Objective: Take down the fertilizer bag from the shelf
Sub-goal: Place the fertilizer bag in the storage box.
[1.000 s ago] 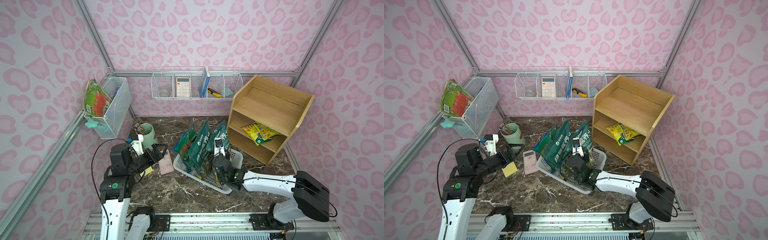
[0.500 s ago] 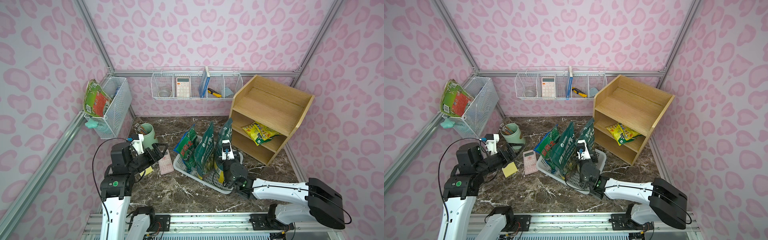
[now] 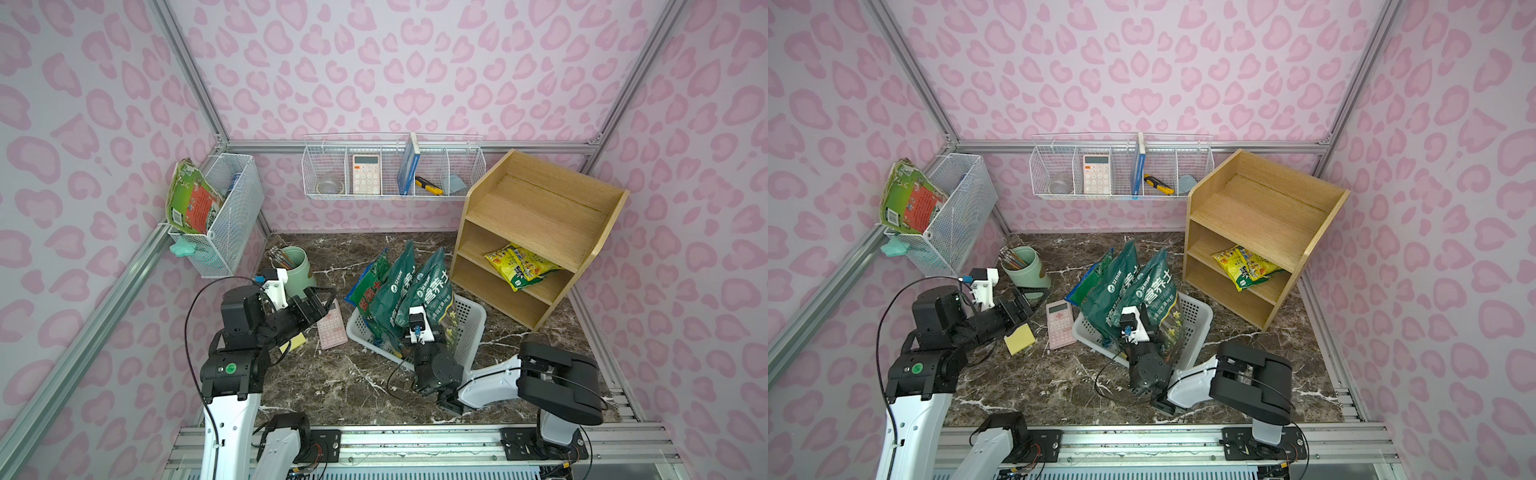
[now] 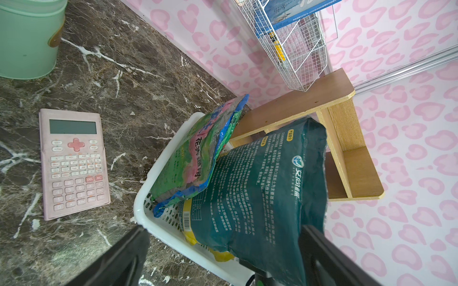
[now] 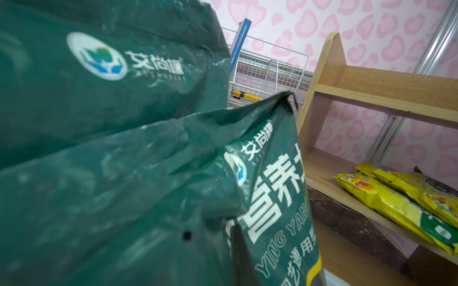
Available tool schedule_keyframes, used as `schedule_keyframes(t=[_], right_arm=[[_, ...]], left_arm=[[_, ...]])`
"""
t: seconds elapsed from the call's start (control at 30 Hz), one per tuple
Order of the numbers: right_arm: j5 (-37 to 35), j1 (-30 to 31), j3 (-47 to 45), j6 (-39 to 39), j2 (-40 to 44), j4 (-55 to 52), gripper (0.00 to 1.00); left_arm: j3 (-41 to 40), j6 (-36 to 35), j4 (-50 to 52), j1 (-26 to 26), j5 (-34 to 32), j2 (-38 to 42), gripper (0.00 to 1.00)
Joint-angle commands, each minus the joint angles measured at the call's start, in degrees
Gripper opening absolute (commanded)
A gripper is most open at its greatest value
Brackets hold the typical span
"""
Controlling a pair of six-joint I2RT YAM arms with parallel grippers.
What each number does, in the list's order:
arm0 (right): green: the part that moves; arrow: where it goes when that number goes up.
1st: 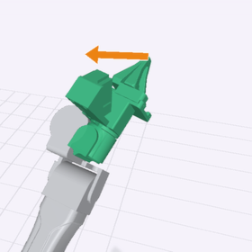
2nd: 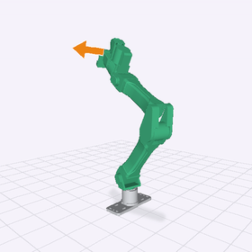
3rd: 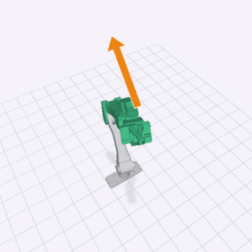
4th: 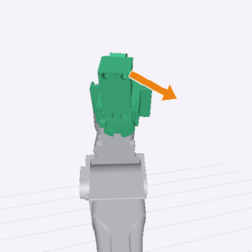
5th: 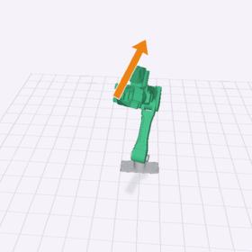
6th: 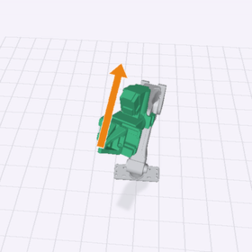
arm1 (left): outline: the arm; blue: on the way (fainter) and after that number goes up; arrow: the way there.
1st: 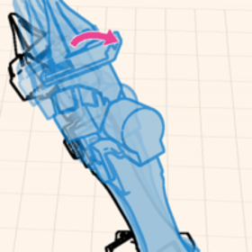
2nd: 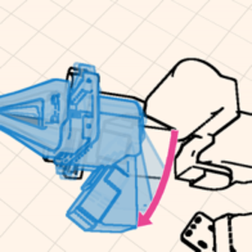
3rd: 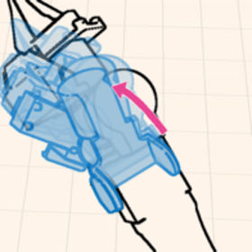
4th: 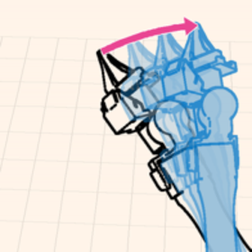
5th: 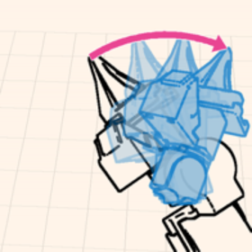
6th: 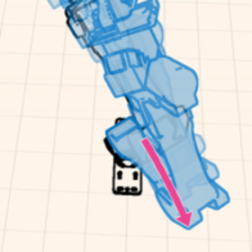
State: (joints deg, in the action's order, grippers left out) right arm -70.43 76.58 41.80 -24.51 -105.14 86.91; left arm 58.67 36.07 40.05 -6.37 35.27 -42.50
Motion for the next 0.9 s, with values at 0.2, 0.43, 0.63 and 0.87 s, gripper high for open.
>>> schedule_keyframes(t=[0.2, 0.43, 0.63, 0.87], right_arm=[[14.63, -1.48, 11.35, 37.72, 2.59, -49.65, 0.00], [19.26, -4.00, 12.08, 43.05, 4.35, -55.28, 0.05], [23.06, -4.40, 12.80, 44.64, 2.39, -57.00, 0.47], [24.17, -4.29, 9.55, 45.00, 12.03, -58.84, 0.99]], left_arm=[[0.03, -0.04, -1.24, -0.09, 0.57, 0.03, 0.99], [0.21, -0.13, -1.04, -0.04, 0.51, 0.14, 0.99], [0.21, -0.22, -1.03, -0.02, 0.51, 0.31, 0.99], [0.21, -0.39, -0.83, -0.09, 0.42, 0.34, 0.99]])
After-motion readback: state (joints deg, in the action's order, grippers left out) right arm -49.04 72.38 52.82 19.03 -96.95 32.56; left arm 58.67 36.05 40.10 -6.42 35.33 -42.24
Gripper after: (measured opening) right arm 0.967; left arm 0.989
